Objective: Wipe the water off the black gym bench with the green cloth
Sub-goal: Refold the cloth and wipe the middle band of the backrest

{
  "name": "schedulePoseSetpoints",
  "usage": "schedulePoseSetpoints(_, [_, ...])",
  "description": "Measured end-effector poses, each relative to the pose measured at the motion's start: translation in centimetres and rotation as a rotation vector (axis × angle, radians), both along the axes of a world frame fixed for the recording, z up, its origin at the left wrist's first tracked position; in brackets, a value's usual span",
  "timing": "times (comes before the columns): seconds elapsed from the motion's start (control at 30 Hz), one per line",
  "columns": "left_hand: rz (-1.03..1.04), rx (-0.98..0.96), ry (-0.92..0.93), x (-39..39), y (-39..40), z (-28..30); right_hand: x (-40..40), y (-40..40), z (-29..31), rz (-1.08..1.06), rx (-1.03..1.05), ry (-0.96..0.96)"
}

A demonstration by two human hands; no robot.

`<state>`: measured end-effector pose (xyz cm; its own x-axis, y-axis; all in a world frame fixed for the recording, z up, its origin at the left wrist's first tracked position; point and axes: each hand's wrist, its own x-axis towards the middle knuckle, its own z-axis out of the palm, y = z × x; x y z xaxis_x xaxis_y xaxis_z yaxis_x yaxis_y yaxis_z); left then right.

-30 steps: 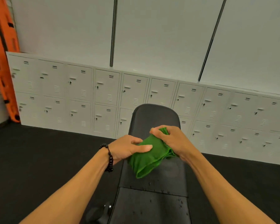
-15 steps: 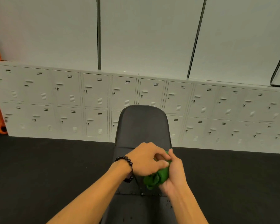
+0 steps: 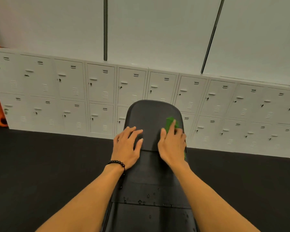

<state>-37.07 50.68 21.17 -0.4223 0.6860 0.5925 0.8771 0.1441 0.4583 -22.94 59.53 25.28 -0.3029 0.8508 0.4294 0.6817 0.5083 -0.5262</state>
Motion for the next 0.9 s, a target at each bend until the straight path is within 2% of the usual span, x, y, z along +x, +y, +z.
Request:
schedulePoseSetpoints(0.07, [0.040,-0.042,0.019,0.1,0.4,-1.1,0.1,0.3,-1.7,0.055,0.178,-0.265])
schedulePoseSetpoints(0.17, [0.103,-0.043,0.039,-0.1,0.8,-1.7,0.5,1.6,-2.5,0.241,0.306,-0.416])
schedulePoseSetpoints(0.23, [0.132,-0.039,0.034,-0.2,0.9,-1.7,0.3,3.0,-2.2,0.281,0.338,-0.415])
schedulePoseSetpoints(0.3, [0.154,-0.051,0.003,-0.2,1.1,-1.7,-1.0,4.5,-1.6,0.228,0.301,-0.361])
schedulePoseSetpoints(0.43, [0.155,-0.054,-0.156,0.0,1.0,-1.3,-4.9,5.2,-0.1,0.142,0.236,-0.244])
schedulePoseSetpoints(0.57, [0.130,-0.083,-0.294,0.5,0.3,-0.5,-3.2,4.1,-1.2,0.533,0.455,-0.409])
schedulePoseSetpoints(0.63, [0.132,-0.117,-0.307,0.7,0.0,-0.3,-0.4,5.5,-1.2,0.626,0.512,-0.473])
schedulePoseSetpoints(0.7, [0.133,-0.151,-0.306,0.8,0.1,-0.1,0.7,7.8,-0.5,0.519,0.494,-0.467])
schedulePoseSetpoints(0.8, [0.151,-0.184,-0.324,0.8,0.2,0.0,-1.7,8.5,0.2,0.283,0.297,-0.312])
schedulePoseSetpoints(0.83, [0.158,-0.187,-0.324,0.8,0.1,0.0,-2.6,7.8,0.2,0.275,0.285,-0.295])
schedulePoseSetpoints(0.9, [0.172,-0.189,-0.323,0.9,0.1,0.0,-2.8,6.4,-0.3,0.409,0.372,-0.344])
